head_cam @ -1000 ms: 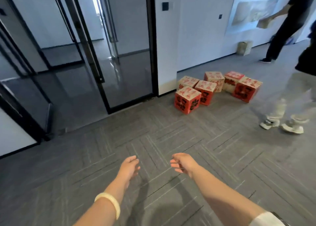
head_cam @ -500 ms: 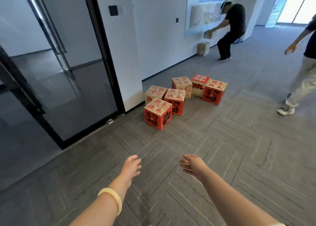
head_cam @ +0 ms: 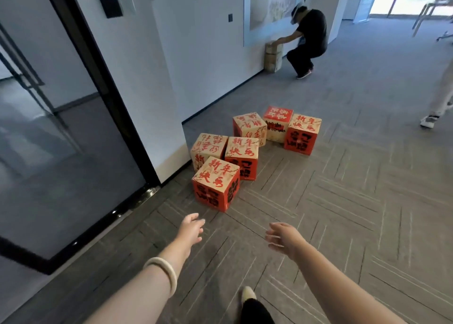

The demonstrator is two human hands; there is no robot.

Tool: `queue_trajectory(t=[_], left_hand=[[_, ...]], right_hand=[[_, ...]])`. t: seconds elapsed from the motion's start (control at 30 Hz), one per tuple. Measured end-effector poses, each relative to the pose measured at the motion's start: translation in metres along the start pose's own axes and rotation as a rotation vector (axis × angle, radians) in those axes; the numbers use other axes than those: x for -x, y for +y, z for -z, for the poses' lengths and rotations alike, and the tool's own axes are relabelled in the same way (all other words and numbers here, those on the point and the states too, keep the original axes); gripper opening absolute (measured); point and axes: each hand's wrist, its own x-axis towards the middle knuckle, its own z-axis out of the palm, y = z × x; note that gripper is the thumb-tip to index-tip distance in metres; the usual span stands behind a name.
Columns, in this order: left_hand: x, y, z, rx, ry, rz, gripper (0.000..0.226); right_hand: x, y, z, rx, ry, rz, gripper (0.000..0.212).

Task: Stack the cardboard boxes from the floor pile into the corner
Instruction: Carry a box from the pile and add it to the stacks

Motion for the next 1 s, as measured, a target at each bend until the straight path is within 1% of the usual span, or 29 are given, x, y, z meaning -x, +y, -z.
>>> queue_trajectory(t=[0.1,0.27,0.43,0.6,0.77,0.9,1.0], left_hand=[[-0.069,0.038,-0.001,0.001,0.025,0.002,0.043],[-0.165,0.098,0.002,-0.026,0.070,0.015,0.043],[-0.249,0.136,0.013,-0.052,0.052,0.072,0.043],[-0.369,0.175,0.029,-0.101,0.005,0.119,0.045],[-0.499,0.221,0.042,-0.281,-0.085,0.121,0.048],[-0.594,0.235,0.045,-0.448,-0.144,0.142,0.050],[-0.657,0.226,0.035,-0.496,-0.188,0.187,0.053]], right_hand=[[-0.068,-0.045,-0.018,0.005,-0.003,-0.025,0.009],[-0.156,-0.119,-0.052,0.040,-0.011,-0.074,0.008],[-0.235,-0.168,-0.086,0.093,-0.007,-0.120,0.010],[-0.325,-0.203,-0.122,0.072,0.068,-0.163,0.017],[-0.410,-0.230,-0.170,0.025,0.191,-0.245,0.012],[-0.476,-0.237,-0.211,0.041,0.220,-0.284,0.020],[-0.523,-0.232,-0.229,0.078,0.222,-0.322,0.025]])
